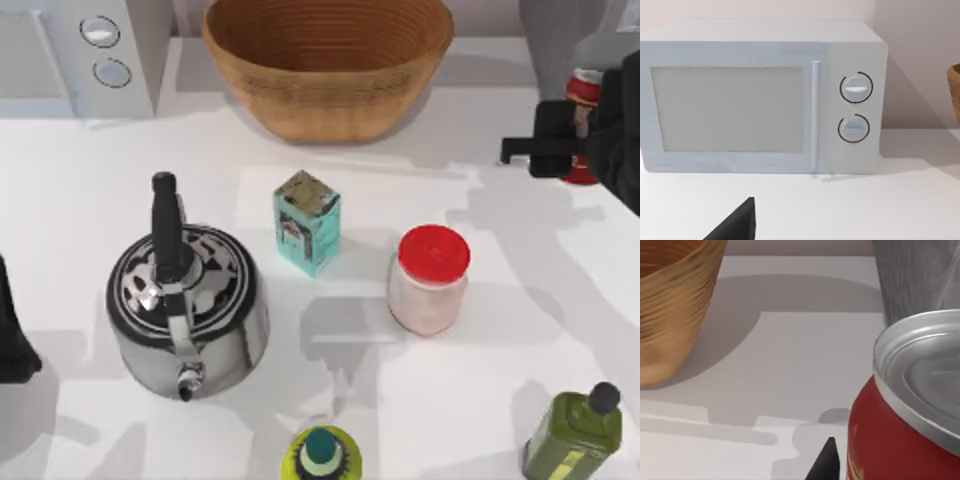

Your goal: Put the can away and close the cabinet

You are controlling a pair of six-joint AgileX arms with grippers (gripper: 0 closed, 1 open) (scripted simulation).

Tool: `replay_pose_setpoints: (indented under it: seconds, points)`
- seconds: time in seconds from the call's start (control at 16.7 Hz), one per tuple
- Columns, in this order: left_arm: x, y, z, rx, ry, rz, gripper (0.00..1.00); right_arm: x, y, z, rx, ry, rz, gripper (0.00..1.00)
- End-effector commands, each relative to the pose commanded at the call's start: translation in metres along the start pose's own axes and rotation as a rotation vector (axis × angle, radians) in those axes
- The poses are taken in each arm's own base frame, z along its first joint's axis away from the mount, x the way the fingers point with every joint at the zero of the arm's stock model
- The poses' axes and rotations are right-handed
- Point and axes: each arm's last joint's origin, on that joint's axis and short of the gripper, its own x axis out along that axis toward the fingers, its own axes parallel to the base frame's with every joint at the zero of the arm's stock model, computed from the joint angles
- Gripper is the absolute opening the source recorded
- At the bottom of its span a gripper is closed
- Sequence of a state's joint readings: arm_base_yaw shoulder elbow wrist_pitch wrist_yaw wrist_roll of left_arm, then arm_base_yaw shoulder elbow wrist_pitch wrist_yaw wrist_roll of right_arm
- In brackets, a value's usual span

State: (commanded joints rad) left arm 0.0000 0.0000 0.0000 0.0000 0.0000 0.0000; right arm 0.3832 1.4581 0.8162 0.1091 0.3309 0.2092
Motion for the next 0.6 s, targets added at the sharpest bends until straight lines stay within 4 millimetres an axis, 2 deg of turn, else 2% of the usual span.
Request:
replay_pose_setpoints:
  seconds: [0.36, 0.6]
  points:
    - [0.0, 0.0, 0.0, 0.0, 0.0, 0.0, 1.0, -0.001, -0.001, 0.003, 0.001, 0.0, -0.015, 0.0]
    - [0.0, 0.0, 0.0, 0.0, 0.0, 0.0, 1.0, -0.017, -0.017, 0.005, 0.026, -0.036, -0.024, 0.0]
